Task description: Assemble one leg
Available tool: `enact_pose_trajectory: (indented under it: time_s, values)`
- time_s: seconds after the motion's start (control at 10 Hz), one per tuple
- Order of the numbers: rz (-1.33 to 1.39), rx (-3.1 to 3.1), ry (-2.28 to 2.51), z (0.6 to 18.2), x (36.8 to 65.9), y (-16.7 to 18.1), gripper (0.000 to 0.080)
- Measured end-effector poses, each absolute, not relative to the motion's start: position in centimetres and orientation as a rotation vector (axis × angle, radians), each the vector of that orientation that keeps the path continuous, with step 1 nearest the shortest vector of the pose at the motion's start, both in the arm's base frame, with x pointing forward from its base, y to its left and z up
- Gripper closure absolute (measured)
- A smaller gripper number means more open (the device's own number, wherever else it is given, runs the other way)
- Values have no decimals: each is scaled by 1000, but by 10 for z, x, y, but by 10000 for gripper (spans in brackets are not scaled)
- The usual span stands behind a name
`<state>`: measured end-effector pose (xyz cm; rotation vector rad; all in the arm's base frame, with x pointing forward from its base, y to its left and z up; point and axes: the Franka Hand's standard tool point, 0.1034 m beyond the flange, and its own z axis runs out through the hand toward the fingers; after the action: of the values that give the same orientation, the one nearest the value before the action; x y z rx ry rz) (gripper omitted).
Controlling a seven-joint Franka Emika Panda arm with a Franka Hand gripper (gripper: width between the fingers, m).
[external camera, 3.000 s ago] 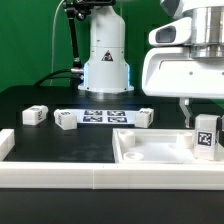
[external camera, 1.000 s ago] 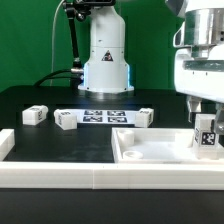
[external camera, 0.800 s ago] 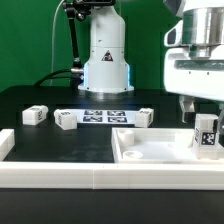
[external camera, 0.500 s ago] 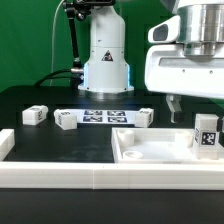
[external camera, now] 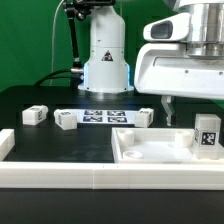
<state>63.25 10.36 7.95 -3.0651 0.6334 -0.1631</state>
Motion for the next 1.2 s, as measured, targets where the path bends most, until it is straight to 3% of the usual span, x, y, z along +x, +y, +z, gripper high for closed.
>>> enact_pose_trajectory:
  time_s: [0.4,0.8,0.9,1.0,1.1,1.2]
  values:
    - [-203,-3104,387,74,625,111,151]
    - [-215,-3091,438,70,619,124,151]
    - [-214,-3088,453,70,619,124,274]
    - [-213,-3088,455,69,619,123,274]
    - [-213,-3089,457,69,619,122,421]
    - [-214,-3090,462,69,620,120,421]
